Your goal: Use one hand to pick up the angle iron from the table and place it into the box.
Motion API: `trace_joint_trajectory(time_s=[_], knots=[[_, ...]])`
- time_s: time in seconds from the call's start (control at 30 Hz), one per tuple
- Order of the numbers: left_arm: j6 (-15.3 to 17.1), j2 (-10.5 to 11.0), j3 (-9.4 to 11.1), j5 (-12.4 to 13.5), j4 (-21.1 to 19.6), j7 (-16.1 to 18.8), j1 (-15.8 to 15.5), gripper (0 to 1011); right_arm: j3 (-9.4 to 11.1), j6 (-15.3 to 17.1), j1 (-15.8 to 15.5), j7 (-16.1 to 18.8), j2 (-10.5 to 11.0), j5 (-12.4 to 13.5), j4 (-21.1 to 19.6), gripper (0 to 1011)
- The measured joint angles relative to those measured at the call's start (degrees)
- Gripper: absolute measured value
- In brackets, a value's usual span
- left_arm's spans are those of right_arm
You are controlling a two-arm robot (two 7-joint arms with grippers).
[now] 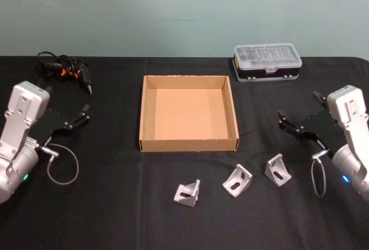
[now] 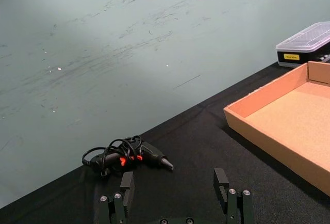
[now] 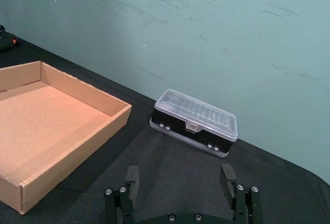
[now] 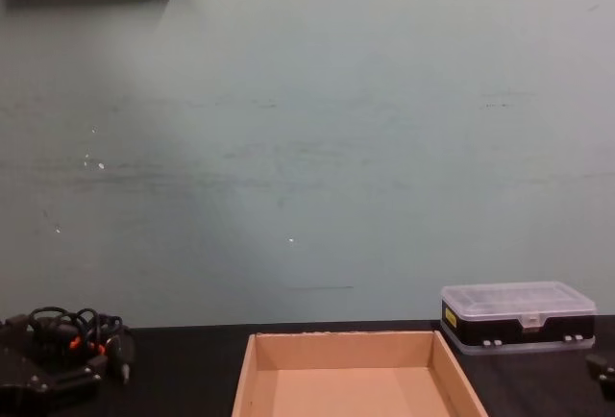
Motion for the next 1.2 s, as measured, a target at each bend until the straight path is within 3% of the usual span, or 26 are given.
trace_joint_trajectory(time_s=[1.2], knots=[[0.0, 0.0, 0.0, 0.0, 0.0, 0.0, 0.0, 1011, 0.0, 0.0, 0.0, 0.0, 0.0, 0.0, 0.0, 1004]])
